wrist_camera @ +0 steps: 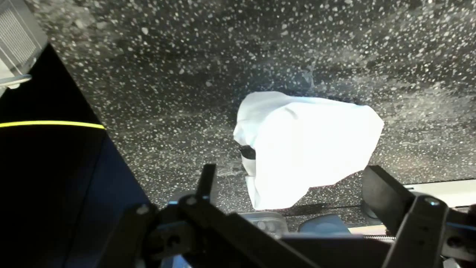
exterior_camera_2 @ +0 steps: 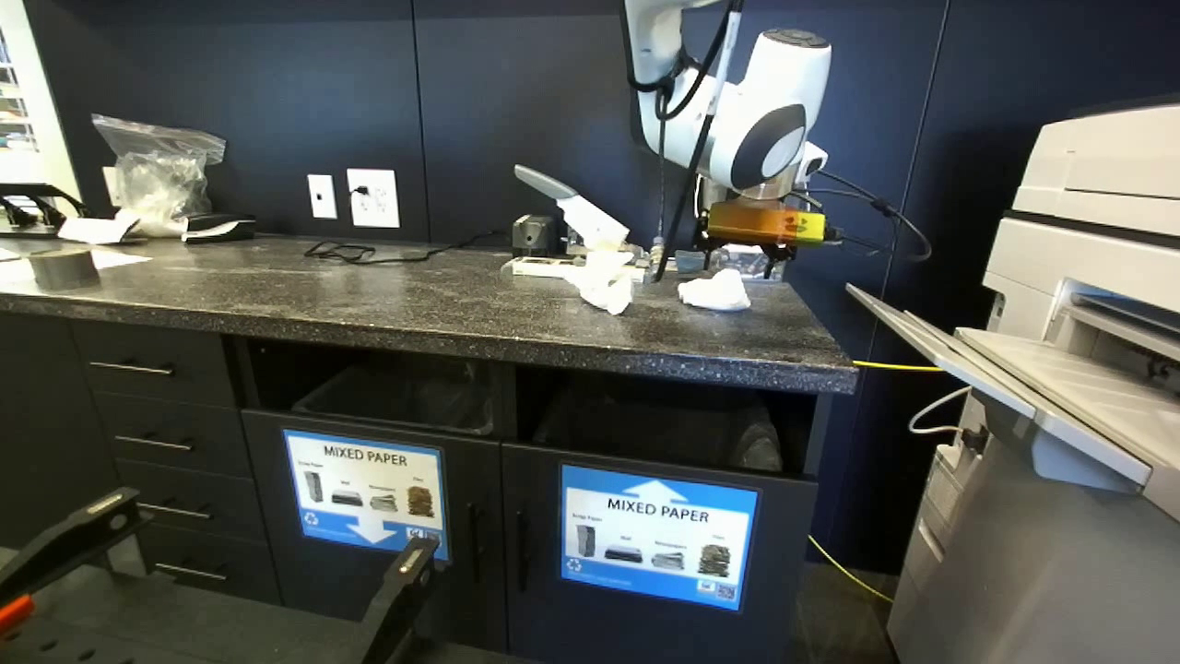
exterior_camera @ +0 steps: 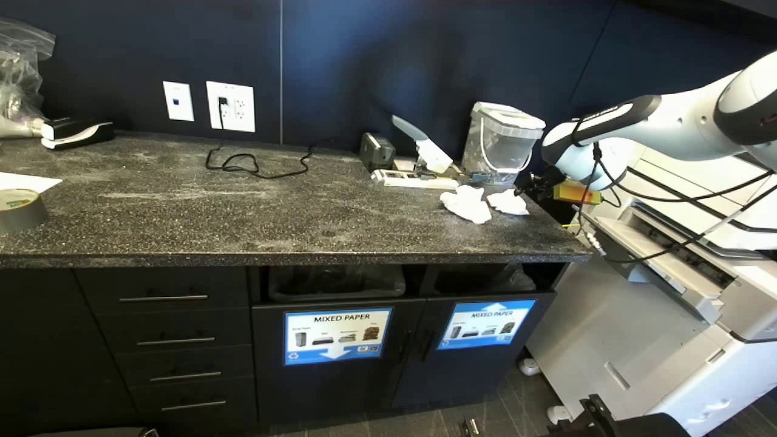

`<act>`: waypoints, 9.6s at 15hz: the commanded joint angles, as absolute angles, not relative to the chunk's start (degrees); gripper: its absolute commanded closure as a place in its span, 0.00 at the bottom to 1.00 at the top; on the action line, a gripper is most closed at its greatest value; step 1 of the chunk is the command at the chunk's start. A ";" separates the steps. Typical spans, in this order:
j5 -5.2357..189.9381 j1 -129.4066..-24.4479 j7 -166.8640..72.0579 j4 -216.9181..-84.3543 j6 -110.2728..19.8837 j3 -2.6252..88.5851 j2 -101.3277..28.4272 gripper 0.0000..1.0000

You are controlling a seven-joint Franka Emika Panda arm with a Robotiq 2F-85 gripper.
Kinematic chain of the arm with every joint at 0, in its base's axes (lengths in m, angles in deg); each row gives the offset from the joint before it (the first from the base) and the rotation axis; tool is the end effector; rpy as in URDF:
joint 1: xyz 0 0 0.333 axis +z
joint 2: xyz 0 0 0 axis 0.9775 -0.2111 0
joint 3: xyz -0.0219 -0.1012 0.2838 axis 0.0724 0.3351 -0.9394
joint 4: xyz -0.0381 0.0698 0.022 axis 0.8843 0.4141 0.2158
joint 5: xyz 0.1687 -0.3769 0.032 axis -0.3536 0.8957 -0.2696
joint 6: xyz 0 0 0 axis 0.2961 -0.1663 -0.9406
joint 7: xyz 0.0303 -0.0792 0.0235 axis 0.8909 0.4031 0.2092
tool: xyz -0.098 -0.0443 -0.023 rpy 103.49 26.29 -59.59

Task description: Put the papers on the counter into the recycle bin

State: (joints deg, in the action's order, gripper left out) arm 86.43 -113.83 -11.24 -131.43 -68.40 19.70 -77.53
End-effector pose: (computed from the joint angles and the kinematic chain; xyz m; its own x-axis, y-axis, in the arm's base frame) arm 0.7333 -0.3042 0.1915 0.8382 -0.0174 0.5450 0.0038 -0.9993 -0.0377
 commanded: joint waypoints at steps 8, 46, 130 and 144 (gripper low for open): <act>83.79 -108.22 -9.46 -114.64 -62.60 21.14 -88.39 0.00; 99.15 -102.77 -0.89 -130.45 -50.48 31.18 -76.86 0.92; 117.32 -104.40 -60.93 -141.90 -136.37 32.49 -105.23 0.64; 121.03 -102.97 -58.64 -145.64 -129.80 36.12 -100.61 0.00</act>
State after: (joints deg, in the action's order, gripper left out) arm 119.67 -104.00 -59.65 -142.03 -132.36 34.23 -104.66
